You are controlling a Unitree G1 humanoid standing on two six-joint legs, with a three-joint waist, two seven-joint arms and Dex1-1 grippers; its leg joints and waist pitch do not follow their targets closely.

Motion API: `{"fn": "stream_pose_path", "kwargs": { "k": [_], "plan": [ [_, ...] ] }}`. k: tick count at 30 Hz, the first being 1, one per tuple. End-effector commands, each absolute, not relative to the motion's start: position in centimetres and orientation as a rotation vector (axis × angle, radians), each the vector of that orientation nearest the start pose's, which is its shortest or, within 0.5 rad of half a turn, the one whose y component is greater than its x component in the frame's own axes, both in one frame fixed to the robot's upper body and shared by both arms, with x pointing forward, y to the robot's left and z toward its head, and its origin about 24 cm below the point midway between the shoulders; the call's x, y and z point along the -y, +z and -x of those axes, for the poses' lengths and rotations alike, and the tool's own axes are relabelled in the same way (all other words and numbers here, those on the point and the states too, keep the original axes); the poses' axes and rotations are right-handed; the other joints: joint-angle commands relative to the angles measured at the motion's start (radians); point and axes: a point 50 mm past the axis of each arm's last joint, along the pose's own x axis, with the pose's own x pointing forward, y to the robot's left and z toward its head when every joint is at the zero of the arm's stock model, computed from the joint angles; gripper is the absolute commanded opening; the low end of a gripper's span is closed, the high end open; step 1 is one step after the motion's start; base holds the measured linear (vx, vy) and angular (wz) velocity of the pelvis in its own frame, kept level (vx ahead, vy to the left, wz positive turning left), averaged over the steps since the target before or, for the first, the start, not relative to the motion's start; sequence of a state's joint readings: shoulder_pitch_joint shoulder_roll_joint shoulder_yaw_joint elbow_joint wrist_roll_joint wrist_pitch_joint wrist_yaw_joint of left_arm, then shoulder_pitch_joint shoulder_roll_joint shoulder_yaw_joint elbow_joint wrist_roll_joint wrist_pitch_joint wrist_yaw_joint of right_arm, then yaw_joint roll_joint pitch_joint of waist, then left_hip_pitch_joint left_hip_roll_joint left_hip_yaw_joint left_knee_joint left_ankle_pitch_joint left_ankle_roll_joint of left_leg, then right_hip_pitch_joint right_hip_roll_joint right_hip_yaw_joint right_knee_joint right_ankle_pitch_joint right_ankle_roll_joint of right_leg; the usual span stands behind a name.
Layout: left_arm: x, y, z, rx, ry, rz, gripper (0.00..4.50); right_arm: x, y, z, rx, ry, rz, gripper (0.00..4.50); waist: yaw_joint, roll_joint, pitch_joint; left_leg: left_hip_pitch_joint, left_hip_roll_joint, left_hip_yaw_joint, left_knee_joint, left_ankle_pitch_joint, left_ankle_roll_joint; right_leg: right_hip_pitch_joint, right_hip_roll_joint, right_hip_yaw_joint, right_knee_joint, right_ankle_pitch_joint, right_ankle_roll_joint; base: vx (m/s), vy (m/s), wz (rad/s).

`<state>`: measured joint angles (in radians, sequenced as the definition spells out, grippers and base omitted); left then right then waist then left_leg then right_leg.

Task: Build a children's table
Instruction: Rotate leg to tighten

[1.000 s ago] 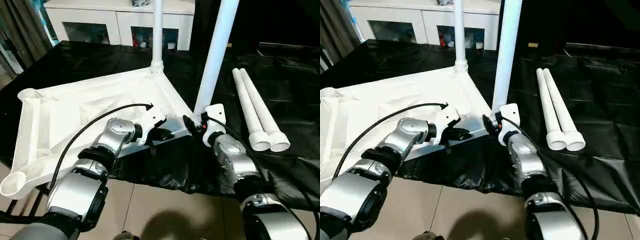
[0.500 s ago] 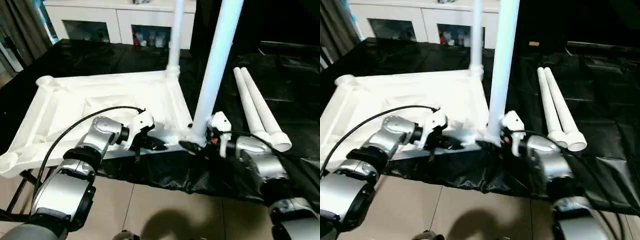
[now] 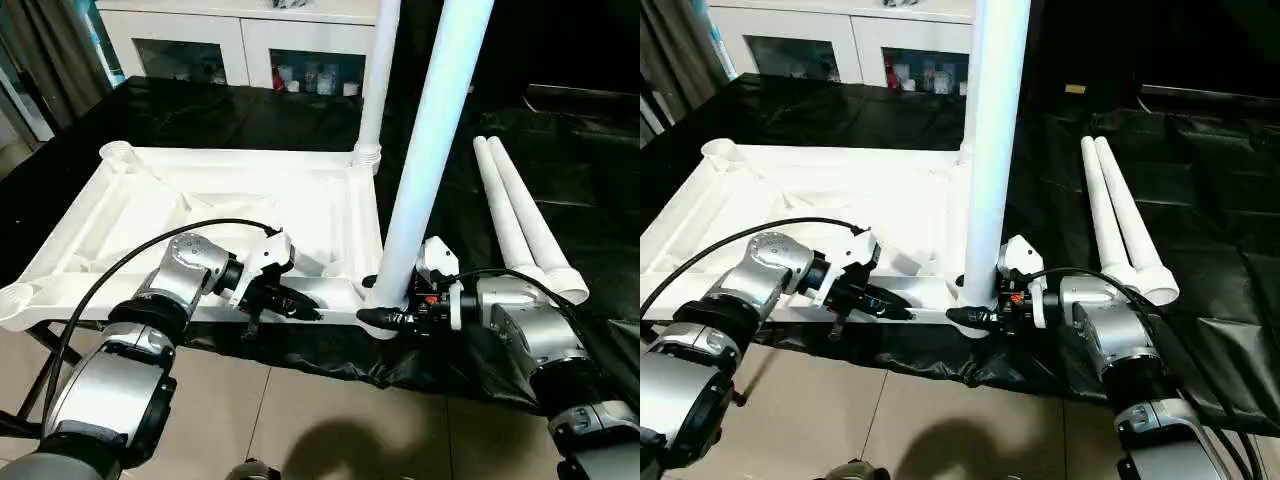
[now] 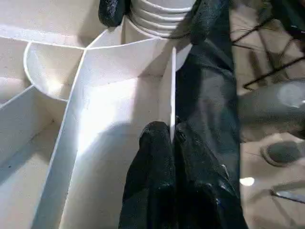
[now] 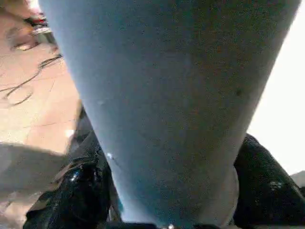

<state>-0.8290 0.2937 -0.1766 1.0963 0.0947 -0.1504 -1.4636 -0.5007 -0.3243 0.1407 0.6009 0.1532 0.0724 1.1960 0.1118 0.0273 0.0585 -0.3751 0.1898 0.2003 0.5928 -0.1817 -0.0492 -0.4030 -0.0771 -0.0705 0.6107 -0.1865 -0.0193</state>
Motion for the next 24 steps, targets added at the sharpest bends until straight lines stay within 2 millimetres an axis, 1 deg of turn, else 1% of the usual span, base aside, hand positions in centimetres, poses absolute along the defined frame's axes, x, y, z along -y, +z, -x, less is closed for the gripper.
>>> {"fn": "stream_pose_path", "kwargs": {
  "k": [1, 2, 3, 4, 5, 6, 7, 8, 9, 10, 11, 12, 13, 14, 15, 17, 18, 19, 20, 22, 24],
  "plan": [
    [-11.8, 6.2, -34.0, -0.416, -1.511, -0.312, 0.0, 13.3, 3.9, -31.0, -0.302, 1.187, 0.083, 2.71, -0.002, -0.014, -0.071, 0.016, 0.052, -0.023, -0.065, -0.161, 0.072, 0.051, -0.083, 0.047, -0.071, -0.163, -0.259, 0.0, 0.0, 0.0],
    [-11.6, 6.2, -34.3, -0.414, -1.467, -0.319, 0.0, 13.3, 3.7, -31.6, -0.298, 1.096, 0.091, 2.71, -0.003, -0.014, -0.071, 0.016, 0.052, -0.023, -0.066, -0.158, 0.063, 0.051, -0.084, 0.048, -0.07, -0.173, -0.255, 0.0, 0.0, 0.0],
    [-11.4, 6.1, -34.5, -0.413, -1.426, -0.327, 0.0, 13.2, 3.5, -32.1, -0.295, 1.019, 0.096, 2.71, -0.005, -0.012, -0.071, 0.017, 0.052, -0.023, -0.067, -0.162, 0.059, 0.049, -0.084, 0.048, -0.071, -0.18, -0.255, 0.0, 0.0, 0.0],
    [-11.1, 6.1, -34.8, -0.417, -1.378, -0.333, 0.0, 13.1, 3.4, -32.5, -0.286, 0.949, 0.093, 2.7, -0.01, -0.011, -0.069, 0.018, 0.05, -0.024, -0.068, -0.179, 0.046, 0.049, -0.085, 0.048, -0.075, -0.207, -0.25, 0.0, 0.0, 0.0],
    [-11.1, 6.1, -34.8, -0.417, -1.378, -0.333, 0.0, 13.1, 3.4, -32.5, -0.286, 0.949, 0.093, 2.7, -0.015, -0.012, -0.068, 0.019, 0.048, -0.024, -0.069, -0.187, 0.036, 0.049, -0.085, 0.048, -0.078, -0.223, -0.246, 0.0, 0.0, 0.0],
    [-10.5, 6.0, -35.1, -0.414, -1.328, -0.326, 0.0, 12.9, 3.1, -33.0, -0.285, 0.847, 0.096, 2.7, -0.016, -0.014, -0.068, 0.018, 0.047, -0.024, -0.069, -0.186, 0.038, 0.052, -0.084, 0.048, -0.079, -0.228, -0.243, 0.0, 0.0, 0.0],
    [-9.8, 6.0, -35.4, -0.409, -1.291, -0.31, 0.0, 12.7, 2.8, -33.4, -0.285, 0.771, 0.101, 2.7, -0.021, -0.013, -0.069, 0.019, 0.048, -0.023, -0.068, -0.176, 0.035, 0.048, -0.084, 0.051, -0.077, -0.213, -0.242, 0.0, 0.0, 0.0],
    [-9.8, 6.0, -35.4, -0.409, -1.291, -0.31, 0.0, 12.7, 2.8, -33.4, -0.285, 0.771, 0.101, 2.7, -0.024, -0.014, -0.07, 0.018, 0.045, -0.025, -0.069, -0.174, 0.033, 0.051, -0.083, 0.049, -0.078, -0.212, -0.242, 0.0, 0.0, 0.0],
    [-8.5, 5.9, -35.6, -0.401, -1.246, -0.297, 0.0, 12.2, 2.4, -33.9, -0.282, 0.634, 0.101, 2.7, -0.025, -0.013, -0.07, 0.019, 0.045, -0.023, -0.067, -0.166, 0.037, 0.049, -0.084, 0.051, -0.077, -0.201, -0.242, 0.0, 0.0, 0.0],
    [-8.5, 5.9, -35.6, -0.401, -1.246, -0.297, 0.0, 12.2, 2.4, -33.9, -0.282, 0.634, 0.101, 2.7, -0.027, -0.012, -0.068, 0.018, 0.045, -0.024, -0.068, -0.167, 0.036, 0.048, -0.083, 0.051, -0.078, -0.201, -0.243, 0.0, 0.0, 0.0],
    [-8.5, 5.9, -35.6, -0.401, -1.246, -0.297, 0.0, 12.2, 2.4, -33.9, -0.282, 0.634, 0.101, 2.7, -0.026, -0.012, -0.07, 0.02, 0.045, -0.024, -0.068, -0.167, 0.035, 0.05, -0.082, 0.05, -0.078, -0.199, -0.242, 0.0, 0.0, 0.0],
    [-7.7, 5.8, -35.6, -0.395, -1.226, -0.293, 0.0, 11.9, 2.3, -34.2, -0.281, 0.56, 0.085, 2.7, -0.025, -0.014, -0.071, 0.018, 0.043, -0.023, -0.066, -0.159, 0.047, 0.053, -0.082, 0.05, -0.076, -0.179, -0.243, 0.0, 0.0, 0.0],
    [-6.4, 5.6, -35.6, -0.384, -1.18, -0.287, 0.0, 11.2, 2.1, -34.5, -0.283, 0.479, 0.055, 2.7, -0.027, -0.005, -0.071, 0.018, 0.046, -0.023, -0.067, -0.151, 0.047, 0.049, -0.081, 0.052, -0.074, -0.153, -0.246, 0.0, 0.0, 0.0],
    [-6.4, 5.6, -35.6, -0.384, -1.178, -0.287, 0.0, 11.1, 2.1, -34.5, -0.283, 0.476, 0.054, 2.7, -0.029, -0.008, -0.072, 0.021, 0.045, -0.023, -0.068, -0.157, 0.043, 0.048, -0.079, 0.051, -0.075, -0.148, -0.249, 0.0, 0.0, 0.0],
    [-5.8, 5.6, -35.6, -0.378, -1.172, -0.277, 0.0, 10.8, 2.2, -34.6, -0.263, 0.46, 0.053, 2.7, -0.026, -0.007, -0.072, 0.023, 0.043, -0.022, -0.066, -0.168, 0.046, 0.05, -0.08, 0.051, -0.076, -0.152, -0.252, 0.0, 0.0, 0.0],
    [-5.5, 5.6, -35.5, -0.369, -1.178, -0.282, 0.0, 10.6, 2.4, -34.7, -0.233, 0.459, 0.047, 2.7, -0.025, -0.005, -0.07, 0.02, 0.042, -0.023, -0.067, -0.174, 0.051, 0.051, -0.081, 0.051, -0.078, -0.16, -0.247, 0.0, 0.0, 0.0],
    [-5.4, 5.7, -35.5, -0.366, -1.182, -0.285, 0.0, 10.5, 2.5, -34.7, -0.221, 0.459, 0.045, 3.25, -0.025, -0.008, -0.07, 0.019, 0.042, -0.023, -0.067, -0.176, 0.056, 0.053, -0.081, 0.051, -0.079, -0.159, -0.243, 0.0, 0.0, 0.0],
    [-5.4, 5.7, -35.5, -0.363, -1.185, -0.284, 0.0, 10.6, 2.7, -34.8, -0.207, 0.467, 0.035, 3.39, -0.024, -0.007, -0.071, 0.019, 0.042, -0.024, -0.067, -0.175, 0.061, 0.054, -0.081, 0.051, -0.078, -0.158, -0.243, 0.0, 0.0, 0.0],
    [-5.4, 5.7, -35.5, -0.363, -1.185, -0.284, 0.0, 10.6, 2.7, -34.8, -0.207, 0.467, 0.035, 3.39, -0.024, -0.007, -0.071, 0.018, 0.042, -0.023, -0.067, -0.173, 0.066, 0.054, -0.082, 0.05, -0.078, -0.156, -0.243, 0.0, 0.0, 0.0],
    [-5.7, 5.7, -35.4, -0.359, -1.208, -0.29, 0.0, 10.8, 3.0, -34.9, -0.189, 0.501, 0.033, 3.75, -0.023, -0.009, -0.071, 0.016, 0.042, -0.023, -0.066, -0.174, 0.074, 0.056, -0.081, 0.05, -0.078, -0.157, -0.243, 0.0, 0.0, 0.0],
    [-6.1, 5.8, -35.4, -0.352, -1.232, -0.298, 0.0, 10.9, 3.3, -34.9, -0.176, 0.534, 0.043, 3.75, -0.022, -0.007, -0.072, 0.016, 0.044, -0.024, -0.066, -0.16, 0.079, 0.056, -0.082, 0.05, -0.075, -0.141, -0.246, 0.0, 0.0, 0.0]
  ]
}}
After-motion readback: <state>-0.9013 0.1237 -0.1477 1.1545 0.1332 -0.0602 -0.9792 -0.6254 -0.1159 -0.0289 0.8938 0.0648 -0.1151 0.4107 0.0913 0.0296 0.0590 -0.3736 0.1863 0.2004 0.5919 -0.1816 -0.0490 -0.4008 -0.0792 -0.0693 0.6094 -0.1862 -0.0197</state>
